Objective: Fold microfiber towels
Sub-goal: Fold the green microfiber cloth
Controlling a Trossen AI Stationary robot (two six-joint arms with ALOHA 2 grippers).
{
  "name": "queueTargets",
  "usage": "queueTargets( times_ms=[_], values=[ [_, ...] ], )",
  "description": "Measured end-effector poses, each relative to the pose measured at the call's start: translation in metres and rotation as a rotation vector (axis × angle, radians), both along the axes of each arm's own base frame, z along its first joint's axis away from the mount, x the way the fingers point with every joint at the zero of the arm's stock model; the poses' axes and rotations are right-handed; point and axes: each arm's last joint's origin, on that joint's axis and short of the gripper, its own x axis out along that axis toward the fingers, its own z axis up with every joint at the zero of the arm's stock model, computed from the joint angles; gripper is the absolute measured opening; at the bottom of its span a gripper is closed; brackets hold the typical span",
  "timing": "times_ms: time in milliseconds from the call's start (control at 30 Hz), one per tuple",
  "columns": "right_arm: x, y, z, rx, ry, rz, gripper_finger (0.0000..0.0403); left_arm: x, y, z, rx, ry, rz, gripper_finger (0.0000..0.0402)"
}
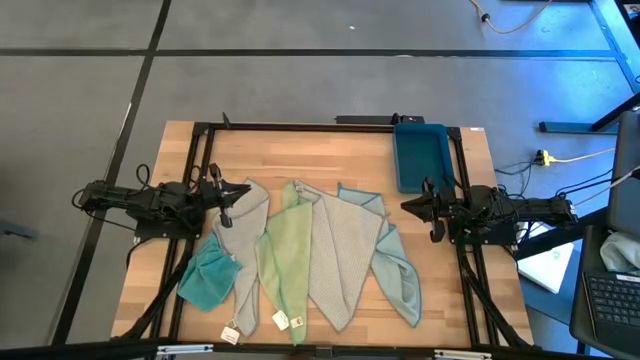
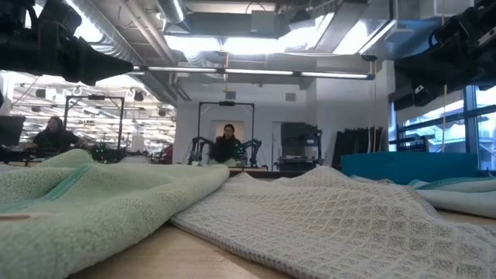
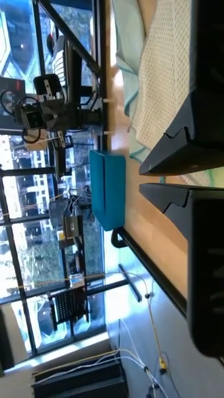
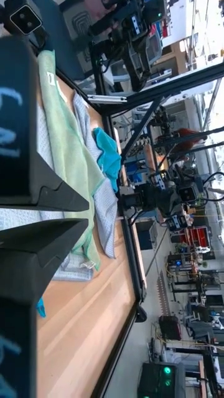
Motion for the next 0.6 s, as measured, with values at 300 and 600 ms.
queueTargets(
  times_ms=[300, 600],
  values=[
    [0.0, 0.0, 0.005, -0.015, -0.052, -0.001, 0.0033, 0.0, -0.003, 0.01, -0.365, -0.217, -0.138, 0.0023],
    [0.002, 0.001, -0.004, 0.055, 0.049, 0.024, 0.0033, -0.003, -0.002, 0.024, -0.421, -0.378, -0.159, 0.0023]
  ],
)
